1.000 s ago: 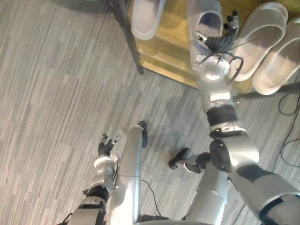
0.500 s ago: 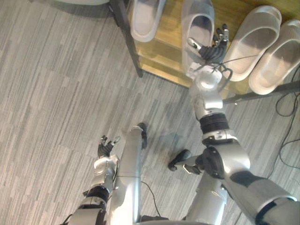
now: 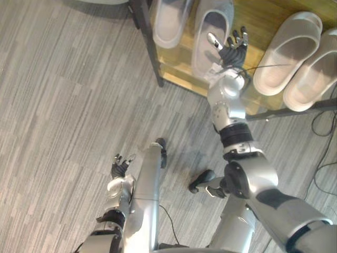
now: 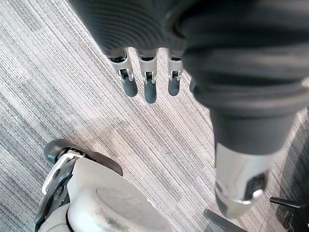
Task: Organize the slippers on the shoe rack
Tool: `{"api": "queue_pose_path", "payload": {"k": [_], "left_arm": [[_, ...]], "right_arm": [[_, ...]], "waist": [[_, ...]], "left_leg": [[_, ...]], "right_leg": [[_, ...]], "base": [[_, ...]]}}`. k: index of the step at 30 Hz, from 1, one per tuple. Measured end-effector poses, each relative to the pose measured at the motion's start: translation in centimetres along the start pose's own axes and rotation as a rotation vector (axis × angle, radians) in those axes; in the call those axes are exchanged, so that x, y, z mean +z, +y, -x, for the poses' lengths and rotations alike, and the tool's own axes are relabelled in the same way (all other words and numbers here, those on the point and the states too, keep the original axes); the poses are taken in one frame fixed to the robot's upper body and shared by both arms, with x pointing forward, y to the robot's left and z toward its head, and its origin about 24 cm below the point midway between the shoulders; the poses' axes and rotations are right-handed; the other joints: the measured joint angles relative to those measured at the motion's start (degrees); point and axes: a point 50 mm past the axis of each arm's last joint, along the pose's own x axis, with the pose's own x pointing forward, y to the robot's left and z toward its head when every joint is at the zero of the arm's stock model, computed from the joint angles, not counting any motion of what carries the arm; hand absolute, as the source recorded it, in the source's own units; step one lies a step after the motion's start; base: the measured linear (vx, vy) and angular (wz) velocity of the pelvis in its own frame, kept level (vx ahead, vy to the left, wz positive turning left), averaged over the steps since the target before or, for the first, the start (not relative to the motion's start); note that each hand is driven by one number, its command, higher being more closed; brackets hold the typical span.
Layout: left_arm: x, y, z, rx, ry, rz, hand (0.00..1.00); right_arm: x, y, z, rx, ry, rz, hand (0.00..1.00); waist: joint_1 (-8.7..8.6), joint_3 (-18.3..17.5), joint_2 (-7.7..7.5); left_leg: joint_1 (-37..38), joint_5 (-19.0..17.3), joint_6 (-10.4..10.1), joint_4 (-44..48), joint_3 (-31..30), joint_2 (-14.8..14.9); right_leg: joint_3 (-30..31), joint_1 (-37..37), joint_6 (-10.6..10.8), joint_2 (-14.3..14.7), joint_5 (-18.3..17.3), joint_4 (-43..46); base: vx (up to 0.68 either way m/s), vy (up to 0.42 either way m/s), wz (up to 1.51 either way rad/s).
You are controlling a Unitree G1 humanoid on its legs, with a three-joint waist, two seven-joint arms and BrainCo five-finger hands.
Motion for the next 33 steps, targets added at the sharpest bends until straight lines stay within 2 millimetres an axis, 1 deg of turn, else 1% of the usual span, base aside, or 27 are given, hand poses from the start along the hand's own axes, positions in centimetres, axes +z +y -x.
{"api": "queue_pose_path", "payload": {"k": [4, 7, 14, 15, 18, 21, 29, 33], "left_arm": [[0.0, -0.3, 0.0, -0.006, 0.001, 0.006, 0.00], [-0.1, -0.4, 0.1, -0.009, 0.006, 0.007, 0.00], [-0.2, -0.6, 0.1, -0.017, 0.007, 0.004, 0.00], [-0.2, -0.6, 0.1, -0.018, 0.007, 0.003, 0.00], [-0.3, -0.8, 0.2, -0.026, 0.008, 0.002, 0.00], [-0.3, -1.0, 0.2, -0.035, 0.004, 0.001, 0.00], [-0.3, -1.2, 0.2, -0.041, 0.005, 0.006, 0.00], [-0.4, -1.5, 0.3, -0.050, 0.006, 0.005, 0.00]], "right_arm": [[0.5, 0.5, -0.4, 0.004, 0.009, -0.044, 0.00], [1.3, 0.3, -1.1, 0.001, -0.001, -0.043, 0.00], [2.4, 0.2, -2.0, -0.009, 0.008, -0.083, 0.00], [2.4, 0.2, -2.1, -0.012, 0.007, -0.080, 0.00], [3.4, 0.3, -2.5, -0.002, -0.015, -0.067, 0.00], [3.5, -0.1, -2.9, -0.016, -0.009, -0.050, 0.00], [3.6, -0.3, -3.0, -0.007, -0.011, -0.012, 0.00], [4.3, -0.9, -3.4, -0.020, -0.051, 0.038, 0.00]], "waist": [[0.31, 0.0, 0.02], [0.58, -0.2, 0.37], [0.97, -0.3, 0.48], [1.01, -0.3, 0.55], [1.31, -0.5, 0.91], [1.43, -0.6, 1.00], [1.52, -0.8, 1.40], [1.58, -0.8, 1.56]], "left_leg": [[-0.3, 0.7, -0.2, -1.1, -0.3, -0.9], [-1.1, 1.0, -0.6, -1.1, -1.2, -1.2], [-1.4, 1.2, -1.1, -1.7, -1.4, -1.6], [-1.5, 1.2, -1.1, -1.7, -1.5, -1.6], [-2.0, 1.5, -1.1, -1.7, -1.8, -1.7], [-2.0, 1.7, -1.1, -1.8, -1.8, -1.7], [-1.9, 1.9, -1.3, -1.6, -2.0, -1.5], [-1.4, 1.9, -1.2, -0.9, -1.7, -1.1]], "right_leg": [[-0.7, 0.0, -0.1, -0.6, -0.1, -0.2], [-1.7, 0.0, -0.4, -0.7, -0.3, -0.1], [-2.3, 0.0, -0.6, -1.1, -0.5, 0.1], [-2.4, 0.0, -0.7, -1.1, -0.5, 0.1], [-2.9, -0.2, -0.8, -1.2, -0.6, 0.2], [-2.9, -0.2, -1.1, -1.3, -0.8, 0.4], [-3.0, -0.2, -1.3, -1.4, -1.3, 1.0], [-2.3, -0.1, -1.3, -1.3, -1.3, 1.3]], "base": [[0.01, -0.019, 0.13], [0.00, -0.020, 0.09], [0.01, -0.025, 0.06], [0.00, 0.000, 0.00], [0.02, -0.026, 0.03], [0.01, -0.011, 0.00], [0.01, -0.034, 0.01], [0.00, -0.008, -0.05]]}}
